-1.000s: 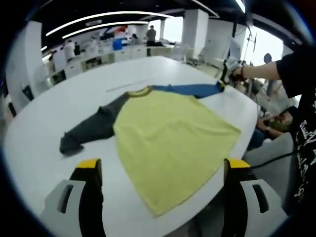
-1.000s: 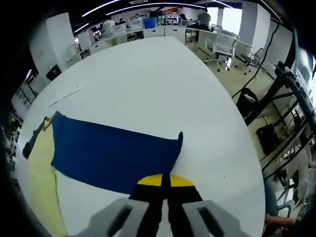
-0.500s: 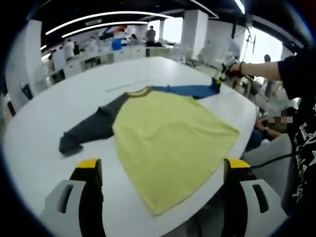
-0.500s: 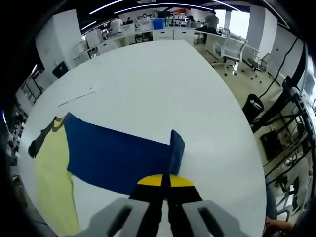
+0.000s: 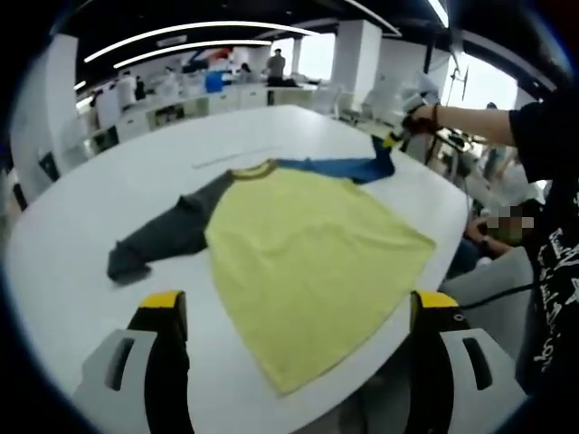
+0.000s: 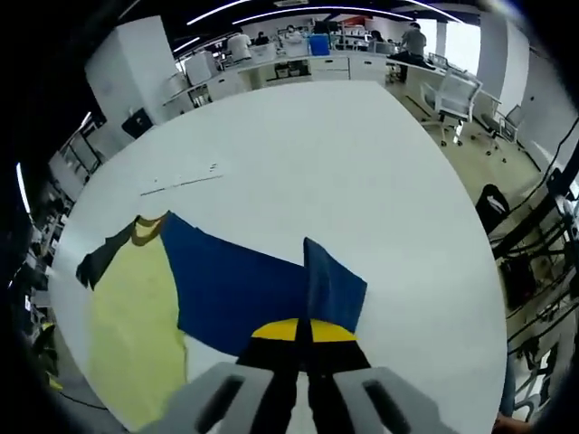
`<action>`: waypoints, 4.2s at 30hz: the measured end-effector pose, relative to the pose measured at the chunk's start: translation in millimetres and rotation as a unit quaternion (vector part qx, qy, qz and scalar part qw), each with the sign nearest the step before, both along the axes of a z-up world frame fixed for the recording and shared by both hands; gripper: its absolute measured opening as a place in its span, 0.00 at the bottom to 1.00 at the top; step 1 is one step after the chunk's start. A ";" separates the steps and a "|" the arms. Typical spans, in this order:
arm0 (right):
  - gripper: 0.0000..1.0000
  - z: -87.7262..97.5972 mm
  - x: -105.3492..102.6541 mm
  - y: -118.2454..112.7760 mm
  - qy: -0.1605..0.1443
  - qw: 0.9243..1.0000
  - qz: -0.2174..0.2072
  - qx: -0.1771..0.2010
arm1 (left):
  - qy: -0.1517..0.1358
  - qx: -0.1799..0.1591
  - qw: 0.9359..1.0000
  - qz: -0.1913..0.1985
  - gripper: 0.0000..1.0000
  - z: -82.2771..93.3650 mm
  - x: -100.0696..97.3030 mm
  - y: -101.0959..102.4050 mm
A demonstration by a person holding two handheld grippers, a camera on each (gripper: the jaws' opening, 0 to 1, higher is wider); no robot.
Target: Fold the garment on the visible template until the final outline fits inside the template.
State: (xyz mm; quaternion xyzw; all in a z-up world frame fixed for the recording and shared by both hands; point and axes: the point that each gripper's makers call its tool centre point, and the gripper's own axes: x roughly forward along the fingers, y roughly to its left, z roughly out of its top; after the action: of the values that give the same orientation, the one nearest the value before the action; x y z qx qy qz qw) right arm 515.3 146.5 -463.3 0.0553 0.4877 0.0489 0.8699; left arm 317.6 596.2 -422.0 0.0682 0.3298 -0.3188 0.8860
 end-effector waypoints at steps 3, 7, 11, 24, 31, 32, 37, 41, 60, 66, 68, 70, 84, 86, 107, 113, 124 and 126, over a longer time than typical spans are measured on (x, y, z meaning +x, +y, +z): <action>0.00 5.1 4.7 12.0 -0.006 1.000 0.013 0.003 | -0.001 -0.007 1.000 0.001 0.99 1.4 -0.7 -1.4; 0.00 10.9 6.5 32.6 -0.007 0.999 0.033 0.012 | 0.000 -0.003 1.000 -0.002 0.99 0.1 -3.5 -2.2; 0.00 15.6 6.9 54.9 -0.009 0.998 0.057 0.021 | 0.005 -0.005 1.000 -0.005 0.99 -2.3 -5.4 -5.1; 0.00 28.4 18.3 102.1 -0.022 0.993 0.114 0.039 | 0.007 -0.004 1.000 -0.013 0.99 -2.5 -8.6 -9.5; 0.00 32.8 18.6 124.0 -0.028 0.989 0.141 0.040 | 0.008 -0.005 1.000 -0.015 0.99 -3.7 -10.1 -11.2; 0.00 33.4 17.8 128.1 -0.029 0.988 0.146 0.039 | 0.009 -0.004 1.000 -0.015 0.99 -3.7 -10.4 -11.4; 0.00 34.9 20.1 139.0 -0.034 0.986 0.157 0.033 | 0.010 -0.003 1.000 -0.017 0.99 -4.2 -10.8 -11.5; 0.00 35.3 24.5 145.7 -0.035 0.985 0.163 0.034 | 0.008 -0.003 1.000 -0.017 0.99 -3.8 -10.2 -11.2; 0.00 37.5 23.7 187.4 -0.037 0.980 0.193 0.039 | 0.015 -0.006 1.000 -0.021 0.99 -8.7 -9.6 -14.9; 0.00 35.9 25.3 202.5 -0.037 0.977 0.205 0.042 | 0.015 -0.006 1.000 -0.022 0.99 -8.7 -9.2 -15.6; 0.00 36.0 26.2 206.8 -0.038 0.977 0.207 0.042 | 0.016 -0.006 1.000 -0.021 0.99 -9.0 -8.6 -14.9; 0.00 36.2 26.1 211.9 -0.038 0.976 0.210 0.044 | 0.017 -0.006 1.000 -0.021 0.99 -9.6 -8.5 -13.5; 0.00 35.4 27.7 241.4 -0.042 0.971 0.228 0.048 | 0.021 -0.007 1.000 -0.022 0.99 -13.3 -9.7 -14.2; 0.00 34.9 27.3 245.4 -0.042 0.971 0.231 0.047 | 0.022 -0.008 0.999 -0.022 0.99 -13.8 -9.8 -14.6; 0.00 34.1 21.0 298.6 -0.047 0.963 0.258 0.056 | 0.018 -0.013 1.000 -0.019 0.99 -10.6 -10.6 -10.8; 0.00 35.2 18.6 314.2 -0.050 0.961 0.264 0.064 | 0.015 -0.017 1.000 -0.019 0.99 -9.5 -10.5 -11.9; 0.00 36.7 14.6 336.5 -0.055 0.958 0.272 0.071 | 0.018 -0.019 1.000 -0.016 0.99 -11.0 -11.3 -12.0; 0.00 36.6 13.2 340.1 -0.055 0.957 0.275 0.073 | 0.018 -0.020 1.000 -0.015 0.99 -11.4 -11.2 -11.7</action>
State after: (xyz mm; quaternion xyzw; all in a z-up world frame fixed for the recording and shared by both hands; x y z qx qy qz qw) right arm 528.5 486.6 -426.6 -0.0210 0.4303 0.3248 0.8420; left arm 306.4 584.5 -433.4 0.0495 0.3384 -0.3398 0.8761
